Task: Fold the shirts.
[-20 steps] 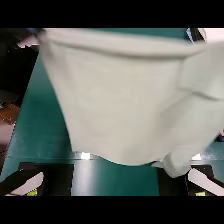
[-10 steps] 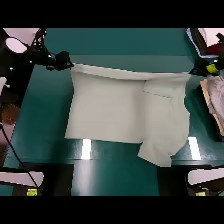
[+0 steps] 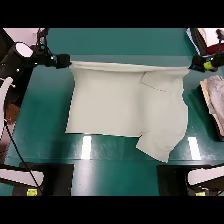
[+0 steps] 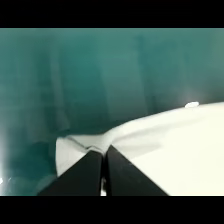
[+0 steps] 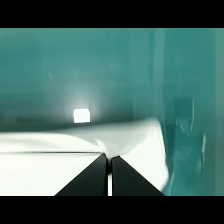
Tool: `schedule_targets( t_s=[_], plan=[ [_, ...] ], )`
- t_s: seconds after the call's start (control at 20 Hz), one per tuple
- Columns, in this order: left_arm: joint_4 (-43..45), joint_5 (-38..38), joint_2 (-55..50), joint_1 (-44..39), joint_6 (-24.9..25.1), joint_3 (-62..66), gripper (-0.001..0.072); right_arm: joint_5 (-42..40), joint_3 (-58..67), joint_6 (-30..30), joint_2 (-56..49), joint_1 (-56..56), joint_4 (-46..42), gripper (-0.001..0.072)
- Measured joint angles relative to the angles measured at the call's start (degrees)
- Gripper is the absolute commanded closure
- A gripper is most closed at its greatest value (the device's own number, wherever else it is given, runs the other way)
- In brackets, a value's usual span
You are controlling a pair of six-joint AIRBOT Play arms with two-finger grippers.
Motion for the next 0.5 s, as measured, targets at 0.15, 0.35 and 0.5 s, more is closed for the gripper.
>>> schedule_targets(
  t_s=[0.15, 0.35, 0.5],
  plan=[
    [3.6, -0.8, -0.1, 0.0, 0.5, -3.6, 0.0681, -1.2, -9.7, 0.0, 4.1, 1.4, -3.0, 0.07],
    [5.7, 0.9, -0.2, 0.0, 0.8, -9.1, 0.0678, -6.0, -22.2, 0.6, 9.3, 3.6, -4.8, 0.0697],
    [6.5, 1.5, -0.2, 0.1, 0.5, -11.1, 0.0057, -8.9, -28.2, 1.0, 11.5, 4.7, -4.4, 0.0474]
  ],
)
